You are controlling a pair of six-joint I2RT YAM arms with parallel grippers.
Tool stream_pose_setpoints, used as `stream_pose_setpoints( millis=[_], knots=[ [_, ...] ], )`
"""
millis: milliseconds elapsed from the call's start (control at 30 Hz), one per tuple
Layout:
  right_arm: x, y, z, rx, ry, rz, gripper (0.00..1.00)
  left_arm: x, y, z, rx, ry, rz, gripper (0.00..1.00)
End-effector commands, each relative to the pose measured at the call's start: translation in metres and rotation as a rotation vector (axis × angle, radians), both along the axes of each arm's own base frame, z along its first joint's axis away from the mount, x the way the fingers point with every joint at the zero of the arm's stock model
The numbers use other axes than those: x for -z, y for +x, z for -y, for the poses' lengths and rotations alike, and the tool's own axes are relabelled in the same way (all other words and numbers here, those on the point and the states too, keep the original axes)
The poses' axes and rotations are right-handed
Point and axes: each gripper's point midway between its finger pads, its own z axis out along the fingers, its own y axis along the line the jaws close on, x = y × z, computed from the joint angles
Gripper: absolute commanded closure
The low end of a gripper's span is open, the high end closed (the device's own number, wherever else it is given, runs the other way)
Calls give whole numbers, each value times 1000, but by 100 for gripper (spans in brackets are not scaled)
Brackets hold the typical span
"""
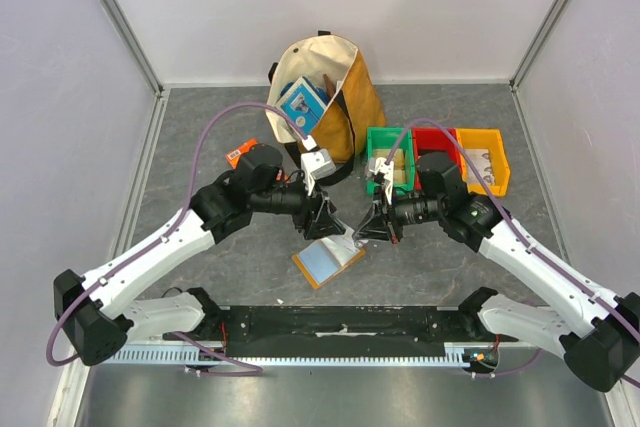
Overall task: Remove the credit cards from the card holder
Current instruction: Place the credit card in the storage box.
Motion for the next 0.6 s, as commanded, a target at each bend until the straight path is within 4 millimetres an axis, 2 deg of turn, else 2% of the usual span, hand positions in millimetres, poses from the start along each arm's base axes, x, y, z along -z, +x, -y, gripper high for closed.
stream_pose_setpoints(
  millis=[0, 100, 167, 300, 367, 400, 467, 567],
  knots=[
    [-21, -10, -2, -78, 39, 68, 99, -14, -23, 6, 209, -12, 44, 34],
    [-21, -12, -2, -89, 39, 72, 99, -11, -29, 6, 249, -6, 18, 41],
    [-21, -14, -3, -97, 42, 74, 99, -7, -33, 7, 275, 0, -7, 50],
    [-17, -15, -3, -106, 36, 71, 99, -5, -38, 10, 311, -6, -44, 78],
    [-16, -15, -3, -107, 35, 74, 99, -3, -37, 11, 307, -9, -53, 95],
    [-15, -14, -3, -106, 34, 74, 98, -4, -36, 11, 302, -11, -49, 98],
    [-14, -11, -3, -88, 37, 90, 86, -5, -34, 11, 279, -16, -39, 98],
    [-14, -4, -2, -25, 64, 120, 77, -9, -20, 7, 152, -50, 10, 98]
  ],
)
